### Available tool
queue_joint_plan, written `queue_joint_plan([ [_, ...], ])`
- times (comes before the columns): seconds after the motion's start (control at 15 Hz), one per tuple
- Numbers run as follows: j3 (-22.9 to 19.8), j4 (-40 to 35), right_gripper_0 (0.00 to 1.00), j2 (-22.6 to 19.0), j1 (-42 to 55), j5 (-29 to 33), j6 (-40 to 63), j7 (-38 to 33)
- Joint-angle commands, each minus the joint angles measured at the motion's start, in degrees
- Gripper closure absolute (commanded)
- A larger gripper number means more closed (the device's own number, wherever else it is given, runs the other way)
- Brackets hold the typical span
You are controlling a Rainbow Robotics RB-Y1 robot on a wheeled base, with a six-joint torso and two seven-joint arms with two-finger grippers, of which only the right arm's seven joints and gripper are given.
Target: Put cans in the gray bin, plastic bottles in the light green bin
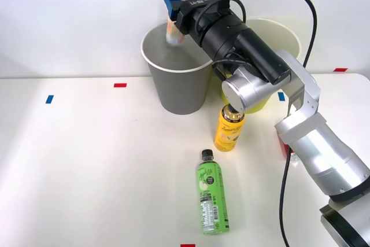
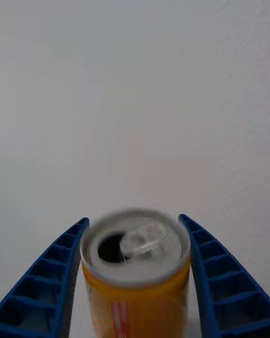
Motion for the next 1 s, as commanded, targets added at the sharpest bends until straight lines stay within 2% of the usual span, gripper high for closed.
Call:
queue_joint_plan([
  [0.07, 0.7, 0.0, 0.0, -0.9, 0.1, 0.2, 0.0, -0.3],
  [0.27, 0.7, 0.0, 0.0, -1.4, 0.2, 0.4, -0.5, 0.2],
  [0.47, 0.5, -2.4, 0.0, -3.0, 4.5, 1.6, -7.4, 0.4],
  [0.73, 0.0, -12.6, 0.0, -6.5, 12.4, 1.4, -8.3, -0.1],
  [1.0, -2.2, -23.3, 0.0, -11.8, 23.1, 1.0, -8.5, -0.6],
])
